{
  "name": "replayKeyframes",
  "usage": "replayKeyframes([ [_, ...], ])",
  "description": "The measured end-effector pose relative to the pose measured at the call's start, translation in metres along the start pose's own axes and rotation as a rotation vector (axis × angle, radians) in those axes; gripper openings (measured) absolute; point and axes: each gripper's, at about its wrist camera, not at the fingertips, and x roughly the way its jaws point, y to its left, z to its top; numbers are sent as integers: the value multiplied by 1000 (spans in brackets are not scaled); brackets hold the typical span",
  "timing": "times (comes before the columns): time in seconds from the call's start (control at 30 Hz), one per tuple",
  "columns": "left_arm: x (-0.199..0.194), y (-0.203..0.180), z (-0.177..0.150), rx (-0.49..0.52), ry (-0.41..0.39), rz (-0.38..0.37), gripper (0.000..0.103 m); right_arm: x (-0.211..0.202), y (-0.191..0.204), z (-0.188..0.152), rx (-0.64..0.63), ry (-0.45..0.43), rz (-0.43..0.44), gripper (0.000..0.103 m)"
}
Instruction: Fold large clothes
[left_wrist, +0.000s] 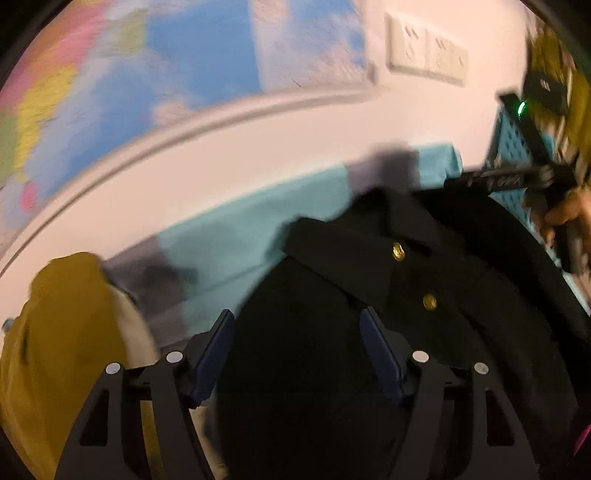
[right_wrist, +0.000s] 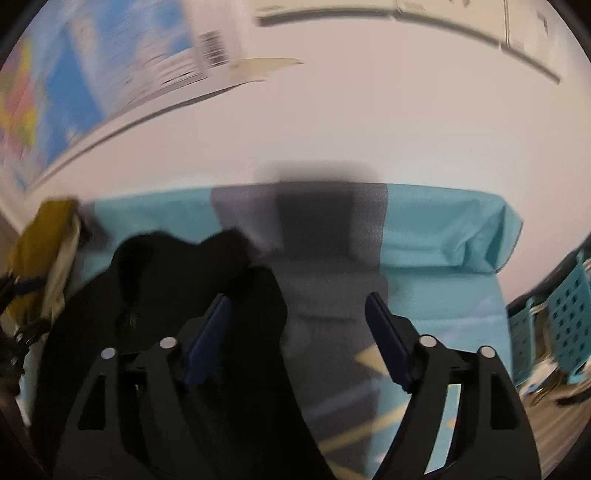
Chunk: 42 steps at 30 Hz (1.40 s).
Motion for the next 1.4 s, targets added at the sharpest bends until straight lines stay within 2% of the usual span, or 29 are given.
replayKeyframes([
  [0.07, 9, -3, -5, -12, 38, -19, 67, -16, 5, -12, -23, 3, 49, 75],
  [0.1, 10, -3, -8, -21, 39, -33, 67, -22, 3, -12, -36, 6, 59, 76],
  [0.17, 7, -2, -17, -27, 28, -25, 67, -46, 9, -38, -78, 8, 82, 80],
  [0.3, -20, -4, -46, 2, -17, 11, 67, -76, 15, -91, -147, 55, 111, 83],
  [0.43, -52, 5, -87, -30, -31, -21, 69, -94, 27, -148, -199, 89, 109, 82],
  [0.5, -67, 10, -112, -70, -21, -49, 71, -97, 25, -173, -205, 110, 88, 72],
  [0.53, -72, 13, -122, -89, -14, -65, 71, -97, 23, -179, -205, 107, 75, 61],
  [0.57, -76, 14, -132, -107, -9, -91, 72, -100, 17, -187, -186, 103, 65, 44],
  [0.6, -79, 15, -141, -125, -4, -120, 75, -102, 10, -191, -153, 94, 78, 34],
  [0.63, -82, 17, -153, -149, 7, -150, 76, -106, 3, -192, -123, 76, 90, 19],
  [0.67, -84, 18, -161, -168, 20, -173, 78, -111, -3, -191, -99, 49, 100, 11],
  [0.73, -86, 19, -174, -198, 52, -227, 80, -121, -16, -184, -52, 2, 120, 8],
  [0.83, -84, 19, -188, -243, 91, -312, 79, -145, -41, -163, -2, -97, 78, 6],
  [0.87, -82, 18, -191, -252, 102, -335, 76, -153, -54, -155, 36, -139, 55, 6],
  [0.93, -78, 14, -194, -255, 103, -350, 53, -158, -75, -144, 91, -178, 12, 6],
  [0.97, -77, 13, -195, -260, 100, -358, 30, -157, -88, -139, 121, -186, 7, 6],
  [1.0, -77, 15, -193, -273, 96, -356, 15, -153, -97, -137, 147, -180, -1, 6],
  [1.07, -80, 21, -187, -289, 90, -306, 9, -138, -113, -136, 179, -152, -25, 6],
  [1.3, -145, 69, -139, -252, -48, 21, 6, -101, -142, -149, 255, -98, 21, 6],
  [1.33, -149, 73, -134, -235, -52, 71, 7, -97, -143, -151, 252, -86, 25, 8],
  [1.37, -148, 74, -132, -213, -37, 132, 9, -94, -141, -154, 243, -75, 27, 14],
  [1.4, -141, 70, -130, -172, -6, 218, 15, -92, -138, -156, 235, -66, 24, 17],
])
